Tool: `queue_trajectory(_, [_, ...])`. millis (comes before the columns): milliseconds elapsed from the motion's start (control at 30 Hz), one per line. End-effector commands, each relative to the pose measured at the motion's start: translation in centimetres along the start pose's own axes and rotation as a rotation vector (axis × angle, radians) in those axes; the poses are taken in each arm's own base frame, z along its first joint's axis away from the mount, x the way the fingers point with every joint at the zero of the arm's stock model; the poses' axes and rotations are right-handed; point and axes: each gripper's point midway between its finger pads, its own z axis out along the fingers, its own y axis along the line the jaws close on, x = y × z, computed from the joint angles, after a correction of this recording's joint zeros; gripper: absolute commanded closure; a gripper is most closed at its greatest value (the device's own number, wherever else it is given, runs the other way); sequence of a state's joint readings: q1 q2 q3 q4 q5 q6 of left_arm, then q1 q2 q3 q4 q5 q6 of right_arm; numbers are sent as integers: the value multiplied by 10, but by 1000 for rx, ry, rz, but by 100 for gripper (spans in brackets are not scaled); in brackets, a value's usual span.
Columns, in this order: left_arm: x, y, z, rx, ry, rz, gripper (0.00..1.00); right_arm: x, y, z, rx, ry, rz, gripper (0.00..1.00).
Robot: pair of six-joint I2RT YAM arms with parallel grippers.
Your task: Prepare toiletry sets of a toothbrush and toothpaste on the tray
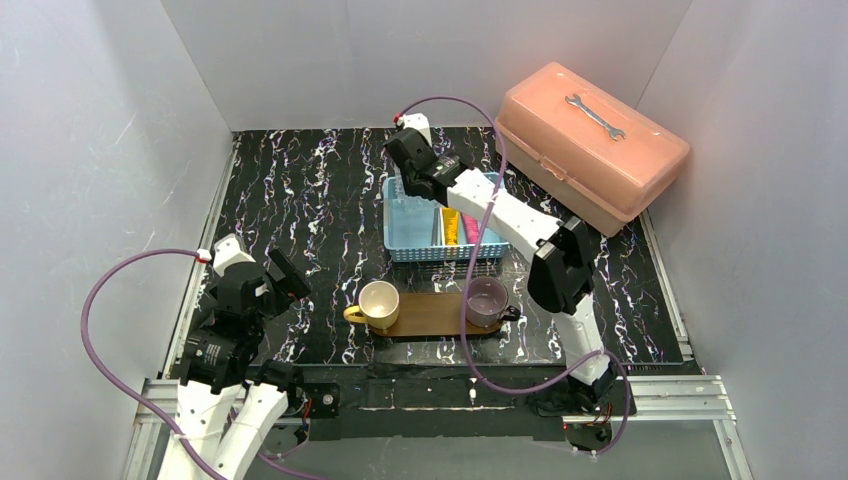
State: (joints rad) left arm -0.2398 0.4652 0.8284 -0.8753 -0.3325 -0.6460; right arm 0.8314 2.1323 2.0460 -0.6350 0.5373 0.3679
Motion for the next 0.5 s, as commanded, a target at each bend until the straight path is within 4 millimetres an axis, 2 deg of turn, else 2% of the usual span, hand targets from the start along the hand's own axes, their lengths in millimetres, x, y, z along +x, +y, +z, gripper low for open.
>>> queue_trajectory(0, [3,4,4,-25,13,24,2,-35,-20,-36,12,-91,-29,99])
queue_trajectory(333, [4,2,5,-17,25,34,2,-40,-26,-88,-135,-119,-185,99])
queue_trajectory(467, [5,0,5,-5,32,43,2,-31,-27,-107,-215,-115,-273,99])
